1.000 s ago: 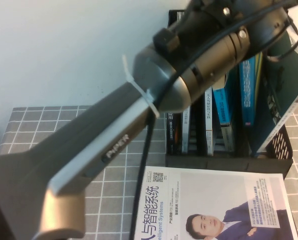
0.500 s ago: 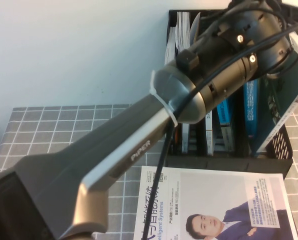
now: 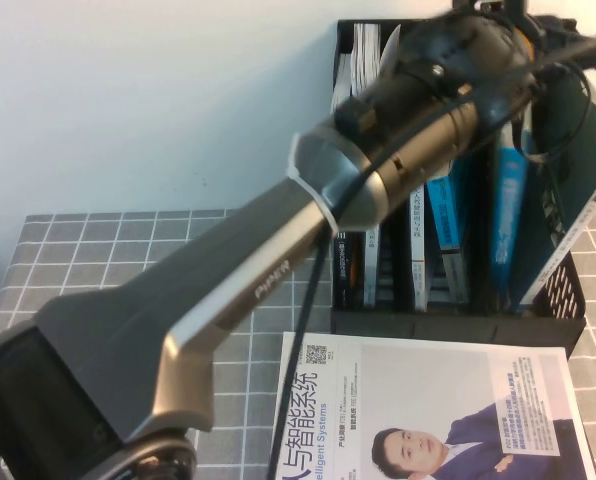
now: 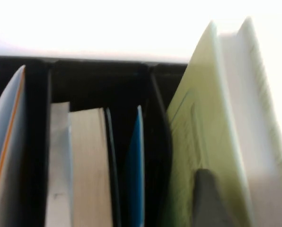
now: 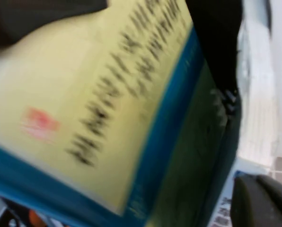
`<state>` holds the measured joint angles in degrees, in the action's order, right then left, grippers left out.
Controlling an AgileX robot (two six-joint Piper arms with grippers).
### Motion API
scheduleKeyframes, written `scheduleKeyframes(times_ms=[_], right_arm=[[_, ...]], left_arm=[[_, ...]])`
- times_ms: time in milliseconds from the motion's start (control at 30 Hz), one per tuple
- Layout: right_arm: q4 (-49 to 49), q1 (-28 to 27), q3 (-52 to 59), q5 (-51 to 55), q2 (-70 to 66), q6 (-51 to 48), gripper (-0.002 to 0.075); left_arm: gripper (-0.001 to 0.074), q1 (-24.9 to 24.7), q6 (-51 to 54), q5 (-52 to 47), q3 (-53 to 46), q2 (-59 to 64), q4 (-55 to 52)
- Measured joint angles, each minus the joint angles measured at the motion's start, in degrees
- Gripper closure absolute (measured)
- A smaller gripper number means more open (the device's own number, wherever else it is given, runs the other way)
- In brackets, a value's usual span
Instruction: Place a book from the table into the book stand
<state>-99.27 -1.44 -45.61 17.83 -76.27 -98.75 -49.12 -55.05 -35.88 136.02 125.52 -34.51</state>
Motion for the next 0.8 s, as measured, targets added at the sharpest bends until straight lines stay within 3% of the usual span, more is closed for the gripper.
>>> scheduleKeyframes(times_ms=[133, 267, 367, 600, 800], right_arm=[[0.1, 0.0, 0.0, 2.76, 0.0, 0.0, 0.0728], [0.34, 0.0, 0.0, 6.67, 0.0, -1.88, 0.0728], [0.58, 0.0, 0.0, 10.57, 0.0, -4.53, 0.0728], [1.06, 0.0, -1.47, 17.26, 0.09, -5.9, 0.0728], [1.33, 0.0, -4.98, 19.05, 4.53, -3.22, 0.0728]], left_arm=[[0.0243, 2.05, 2.35, 1.53, 0.49, -0.88, 6.71], [0.0227, 4.1, 5.75, 2.27, 0.49, -2.57, 10.11], [0.031, 4.63, 8.14, 2.03, 0.49, -4.6, 10.71], [0.0673, 4.63, 18.36, -3.15, 0.49, -12.74, 10.86], [0.073, 4.63, 24.52, -13.72, 0.72, -20.39, 8.23]])
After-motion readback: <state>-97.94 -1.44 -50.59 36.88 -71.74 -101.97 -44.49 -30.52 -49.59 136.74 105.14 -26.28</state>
